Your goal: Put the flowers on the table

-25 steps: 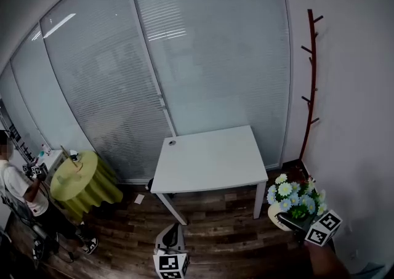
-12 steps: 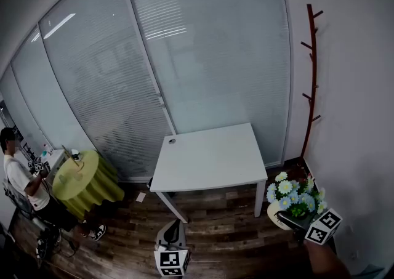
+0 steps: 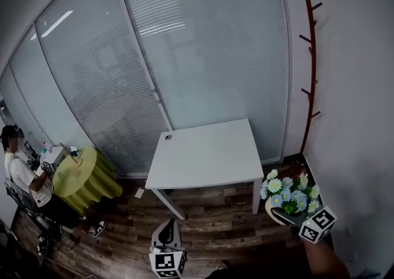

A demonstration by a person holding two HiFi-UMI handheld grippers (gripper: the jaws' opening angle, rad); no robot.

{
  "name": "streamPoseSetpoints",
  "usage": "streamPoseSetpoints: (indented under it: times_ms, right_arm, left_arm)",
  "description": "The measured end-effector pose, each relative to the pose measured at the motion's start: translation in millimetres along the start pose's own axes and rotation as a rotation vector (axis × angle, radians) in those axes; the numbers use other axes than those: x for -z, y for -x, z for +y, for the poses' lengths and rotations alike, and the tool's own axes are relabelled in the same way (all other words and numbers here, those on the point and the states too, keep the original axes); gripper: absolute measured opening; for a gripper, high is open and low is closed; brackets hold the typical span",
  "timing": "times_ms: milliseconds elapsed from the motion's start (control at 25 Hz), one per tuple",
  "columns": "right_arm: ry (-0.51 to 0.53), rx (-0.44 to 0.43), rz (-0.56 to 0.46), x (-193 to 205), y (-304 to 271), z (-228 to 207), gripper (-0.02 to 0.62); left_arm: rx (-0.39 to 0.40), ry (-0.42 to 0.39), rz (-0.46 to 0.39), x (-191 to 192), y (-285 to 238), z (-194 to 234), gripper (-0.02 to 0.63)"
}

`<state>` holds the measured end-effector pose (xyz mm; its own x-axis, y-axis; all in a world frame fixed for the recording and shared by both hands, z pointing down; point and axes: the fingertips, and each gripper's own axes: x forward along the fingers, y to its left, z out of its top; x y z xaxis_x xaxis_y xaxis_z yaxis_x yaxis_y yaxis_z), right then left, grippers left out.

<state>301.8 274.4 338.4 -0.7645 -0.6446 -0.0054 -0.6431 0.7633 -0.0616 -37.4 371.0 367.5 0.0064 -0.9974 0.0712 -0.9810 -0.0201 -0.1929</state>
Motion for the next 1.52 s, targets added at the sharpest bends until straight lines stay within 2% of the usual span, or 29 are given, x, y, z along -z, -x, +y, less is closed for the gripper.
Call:
streamPoseSetpoints:
  times_ms: [320, 680, 1000, 1200, 1320, 1520]
  right_arm:
    - [0.021, 0.015, 0.0, 6.7, -17.4, -13.1, 0.52]
    - [0.018, 0.062, -0.007, 6.2, -45.4, -31.5, 0.52]
    - [0.012, 0.081, -0.011, 7.5, -102.0, -47.2, 0.52]
    - [0.018, 0.089, 0.006, 7.0, -144.4, -60.1, 0.52]
    - [0.019, 0.104, 0.007, 3.2, -168.6, -68.2, 0.52]
    - [0.014, 0.118, 0.011, 2.7, -201.0, -79.7, 0.52]
  left_arm:
    - [0.02, 0.007, 0.006, 6.1, -34.4, 1.2, 0.005]
    - [0.041, 0.002, -0.022, -5.8, -82.2, 19.3, 0.005]
    - [0.072, -0.019, -0.033, 8.3, -133.6, 47.0, 0.005]
    - [0.07, 0.027, -0.016, 21.8, -171.9, 74.7, 0.005]
    - [0.096, 0.05, 0.001, 25.4, -194.0, 86.3, 0.005]
    - [0.098, 0.037, -0.008, 24.3, -230.0, 109.2, 0.005]
